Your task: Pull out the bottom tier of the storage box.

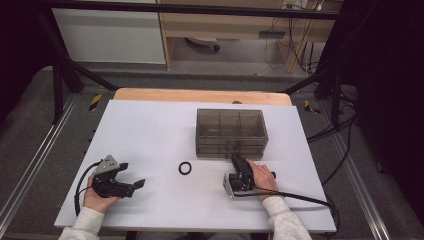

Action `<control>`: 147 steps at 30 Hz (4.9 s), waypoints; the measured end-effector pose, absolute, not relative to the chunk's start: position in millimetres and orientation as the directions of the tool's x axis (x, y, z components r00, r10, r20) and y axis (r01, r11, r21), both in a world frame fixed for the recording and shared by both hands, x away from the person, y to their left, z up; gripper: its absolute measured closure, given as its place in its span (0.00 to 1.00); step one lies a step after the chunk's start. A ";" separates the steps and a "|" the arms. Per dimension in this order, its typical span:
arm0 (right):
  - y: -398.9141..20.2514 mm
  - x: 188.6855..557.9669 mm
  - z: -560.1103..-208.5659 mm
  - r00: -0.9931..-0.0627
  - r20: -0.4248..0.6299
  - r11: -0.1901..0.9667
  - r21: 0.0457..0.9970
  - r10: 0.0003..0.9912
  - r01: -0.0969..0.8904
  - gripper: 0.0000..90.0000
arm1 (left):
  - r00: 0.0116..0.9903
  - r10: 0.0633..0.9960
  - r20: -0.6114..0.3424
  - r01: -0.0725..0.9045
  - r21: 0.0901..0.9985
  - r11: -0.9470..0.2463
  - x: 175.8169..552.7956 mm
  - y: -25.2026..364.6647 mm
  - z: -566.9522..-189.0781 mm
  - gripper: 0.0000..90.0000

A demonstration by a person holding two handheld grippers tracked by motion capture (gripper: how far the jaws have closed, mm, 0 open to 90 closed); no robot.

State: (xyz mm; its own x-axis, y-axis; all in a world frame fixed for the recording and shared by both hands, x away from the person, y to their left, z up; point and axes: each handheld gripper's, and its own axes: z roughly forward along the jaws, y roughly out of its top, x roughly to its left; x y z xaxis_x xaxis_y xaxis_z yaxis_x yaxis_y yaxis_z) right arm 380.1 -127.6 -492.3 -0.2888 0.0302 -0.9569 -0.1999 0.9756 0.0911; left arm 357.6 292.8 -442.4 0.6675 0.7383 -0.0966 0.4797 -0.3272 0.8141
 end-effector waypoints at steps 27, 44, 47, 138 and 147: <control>-128.9 370.9 -491.4 -0.294 -0.956 0.976 0.081 0.018 -0.204 0.77 | 0.666 0.739 -0.097 0.479 0.816 -0.324 357.0 293.2 -441.8 0.05; -129.7 362.3 -490.6 -0.295 -0.955 0.973 0.071 0.003 -0.219 0.77 | 0.666 0.739 -0.099 0.480 0.816 -0.323 357.2 293.4 -441.8 0.05; -129.9 361.2 -490.1 -0.295 -0.956 0.973 0.067 -0.001 -0.219 0.77 | 0.666 0.739 -0.098 0.479 0.816 -0.323 357.3 293.4 -441.8 0.05; -132.2 321.0 -483.3 -0.348 -0.937 0.964 0.087 -0.007 -0.253 0.76 | 0.665 0.741 -0.097 0.477 0.818 -0.321 356.3 293.0 -440.9 0.05; -132.0 322.5 -482.4 -0.385 -0.923 0.963 0.108 0.004 -0.248 0.74 | 0.666 0.739 -0.097 0.477 0.818 -0.322 356.2 292.8 -440.8 0.05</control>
State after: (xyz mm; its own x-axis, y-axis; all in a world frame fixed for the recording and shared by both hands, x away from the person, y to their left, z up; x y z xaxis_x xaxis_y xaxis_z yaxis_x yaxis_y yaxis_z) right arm 322.5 -132.0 -482.4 -0.3851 0.0038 -0.9229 -0.2481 0.9627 0.1075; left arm 356.2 292.8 -440.8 0.6661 0.7395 -0.0970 0.4767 -0.3221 0.8179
